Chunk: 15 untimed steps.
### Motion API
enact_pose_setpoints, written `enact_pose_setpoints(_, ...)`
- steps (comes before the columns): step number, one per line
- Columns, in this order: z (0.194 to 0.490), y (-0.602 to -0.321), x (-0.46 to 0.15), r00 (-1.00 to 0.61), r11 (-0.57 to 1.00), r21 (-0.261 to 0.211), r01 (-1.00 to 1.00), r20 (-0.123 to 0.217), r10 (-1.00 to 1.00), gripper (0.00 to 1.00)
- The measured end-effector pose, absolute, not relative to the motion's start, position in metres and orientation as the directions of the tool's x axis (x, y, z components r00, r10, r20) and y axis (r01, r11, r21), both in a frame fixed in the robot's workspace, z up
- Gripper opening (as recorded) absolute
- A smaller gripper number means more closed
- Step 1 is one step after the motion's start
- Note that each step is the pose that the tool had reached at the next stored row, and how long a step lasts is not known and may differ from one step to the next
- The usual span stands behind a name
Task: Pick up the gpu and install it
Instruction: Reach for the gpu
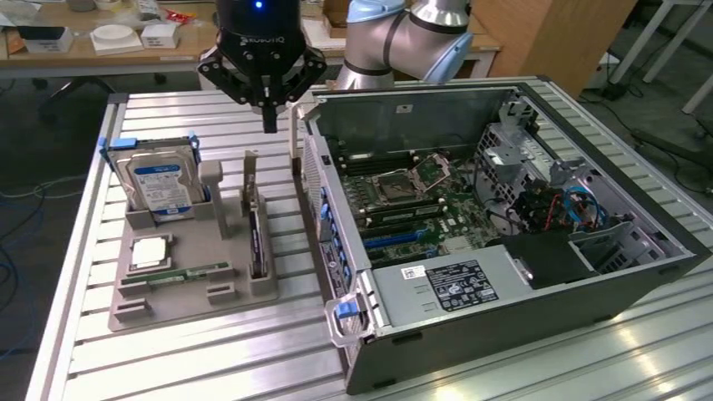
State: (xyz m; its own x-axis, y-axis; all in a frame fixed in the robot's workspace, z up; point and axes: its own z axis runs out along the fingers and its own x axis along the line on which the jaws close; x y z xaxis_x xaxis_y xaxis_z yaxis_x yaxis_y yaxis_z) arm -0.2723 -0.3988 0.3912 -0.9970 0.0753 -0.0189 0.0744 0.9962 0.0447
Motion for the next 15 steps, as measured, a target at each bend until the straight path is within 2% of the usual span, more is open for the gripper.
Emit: enact_pose_setpoints(15,0.39,-0.399,-0.292,-0.997,0.996,0.044,0.075,-0.014,0.075,0.1)
